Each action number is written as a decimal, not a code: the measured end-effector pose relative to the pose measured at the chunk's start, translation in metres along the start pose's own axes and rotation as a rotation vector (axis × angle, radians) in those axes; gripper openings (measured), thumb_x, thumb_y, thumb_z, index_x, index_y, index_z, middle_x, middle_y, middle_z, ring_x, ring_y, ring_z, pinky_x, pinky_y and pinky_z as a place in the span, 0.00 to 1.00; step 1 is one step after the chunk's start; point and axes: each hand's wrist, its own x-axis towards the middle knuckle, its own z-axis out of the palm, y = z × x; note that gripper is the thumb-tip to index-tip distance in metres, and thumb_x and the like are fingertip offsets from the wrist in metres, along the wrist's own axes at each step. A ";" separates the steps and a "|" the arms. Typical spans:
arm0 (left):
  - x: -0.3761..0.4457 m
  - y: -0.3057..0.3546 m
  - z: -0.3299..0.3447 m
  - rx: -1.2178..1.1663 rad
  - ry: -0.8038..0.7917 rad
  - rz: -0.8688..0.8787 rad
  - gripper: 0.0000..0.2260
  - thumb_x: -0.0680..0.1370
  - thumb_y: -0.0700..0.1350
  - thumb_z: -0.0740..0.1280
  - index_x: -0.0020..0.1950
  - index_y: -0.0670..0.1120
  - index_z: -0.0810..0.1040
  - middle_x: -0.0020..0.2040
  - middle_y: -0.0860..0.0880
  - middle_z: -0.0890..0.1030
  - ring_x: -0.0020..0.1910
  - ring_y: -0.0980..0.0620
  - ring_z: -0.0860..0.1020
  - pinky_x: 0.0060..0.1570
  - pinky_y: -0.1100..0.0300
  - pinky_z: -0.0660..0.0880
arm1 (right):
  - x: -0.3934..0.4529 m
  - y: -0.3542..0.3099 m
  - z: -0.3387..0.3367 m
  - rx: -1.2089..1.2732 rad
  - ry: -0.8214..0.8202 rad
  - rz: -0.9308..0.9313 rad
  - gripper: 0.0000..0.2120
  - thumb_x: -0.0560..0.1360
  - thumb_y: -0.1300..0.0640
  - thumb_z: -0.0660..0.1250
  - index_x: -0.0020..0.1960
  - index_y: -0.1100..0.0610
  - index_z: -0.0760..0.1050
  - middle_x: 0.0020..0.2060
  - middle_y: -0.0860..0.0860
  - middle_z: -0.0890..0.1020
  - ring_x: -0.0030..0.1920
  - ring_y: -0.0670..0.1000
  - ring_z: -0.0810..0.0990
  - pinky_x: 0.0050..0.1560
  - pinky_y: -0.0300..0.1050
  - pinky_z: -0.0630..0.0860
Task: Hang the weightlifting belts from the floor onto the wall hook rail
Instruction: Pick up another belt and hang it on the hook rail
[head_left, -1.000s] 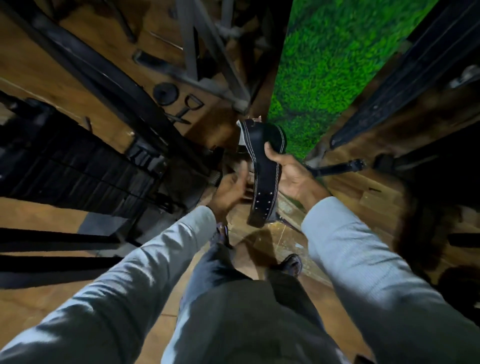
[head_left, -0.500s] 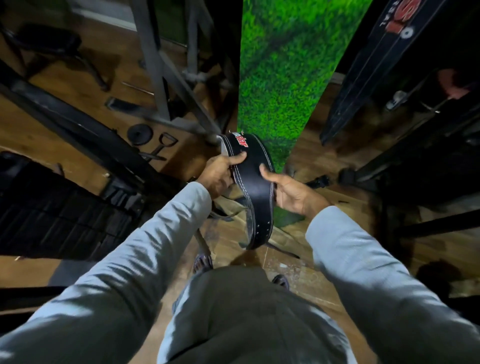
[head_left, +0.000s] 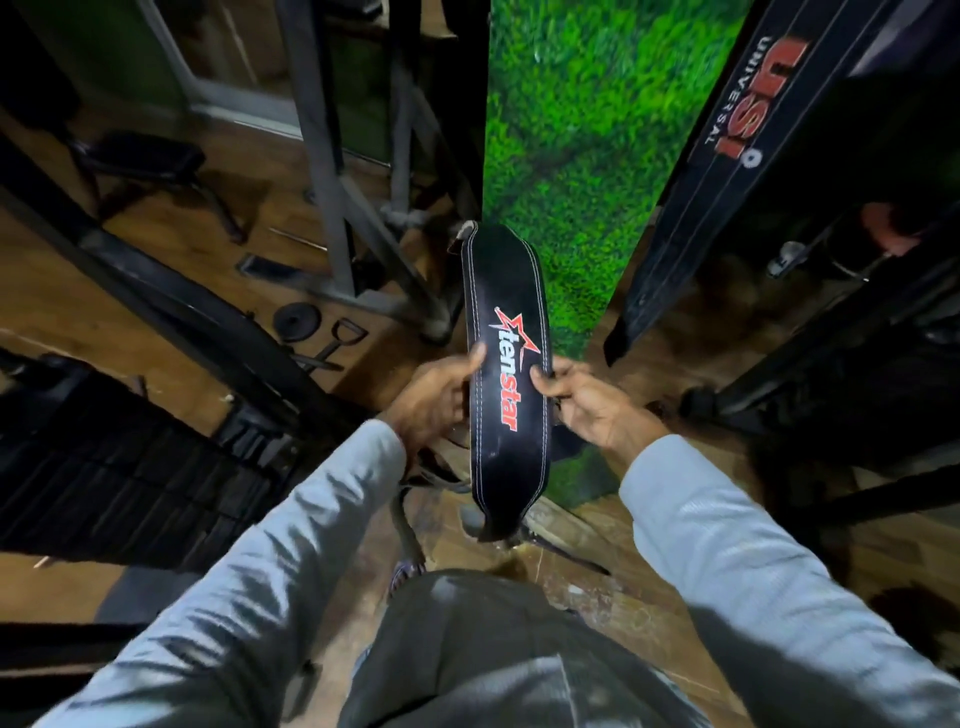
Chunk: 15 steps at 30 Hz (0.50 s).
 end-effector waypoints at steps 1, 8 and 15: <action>0.006 0.013 0.002 -0.029 -0.011 0.038 0.20 0.75 0.51 0.74 0.61 0.40 0.82 0.54 0.42 0.86 0.47 0.46 0.86 0.51 0.51 0.82 | 0.001 0.006 -0.003 -0.034 -0.033 -0.011 0.28 0.73 0.63 0.76 0.70 0.68 0.74 0.60 0.61 0.82 0.56 0.56 0.81 0.51 0.45 0.82; 0.017 0.025 0.019 0.141 -0.005 0.315 0.17 0.66 0.25 0.74 0.54 0.33 0.84 0.48 0.39 0.86 0.45 0.45 0.84 0.52 0.53 0.82 | -0.022 -0.016 -0.007 0.010 -0.035 -0.034 0.16 0.74 0.52 0.76 0.59 0.54 0.78 0.51 0.49 0.86 0.50 0.49 0.82 0.46 0.43 0.80; 0.001 -0.026 0.016 0.273 -0.157 0.150 0.11 0.69 0.27 0.75 0.51 0.32 0.83 0.46 0.39 0.86 0.43 0.47 0.83 0.44 0.58 0.81 | -0.011 -0.078 -0.002 0.031 -0.022 -0.203 0.49 0.52 0.48 0.89 0.67 0.65 0.77 0.63 0.59 0.83 0.63 0.56 0.82 0.67 0.57 0.79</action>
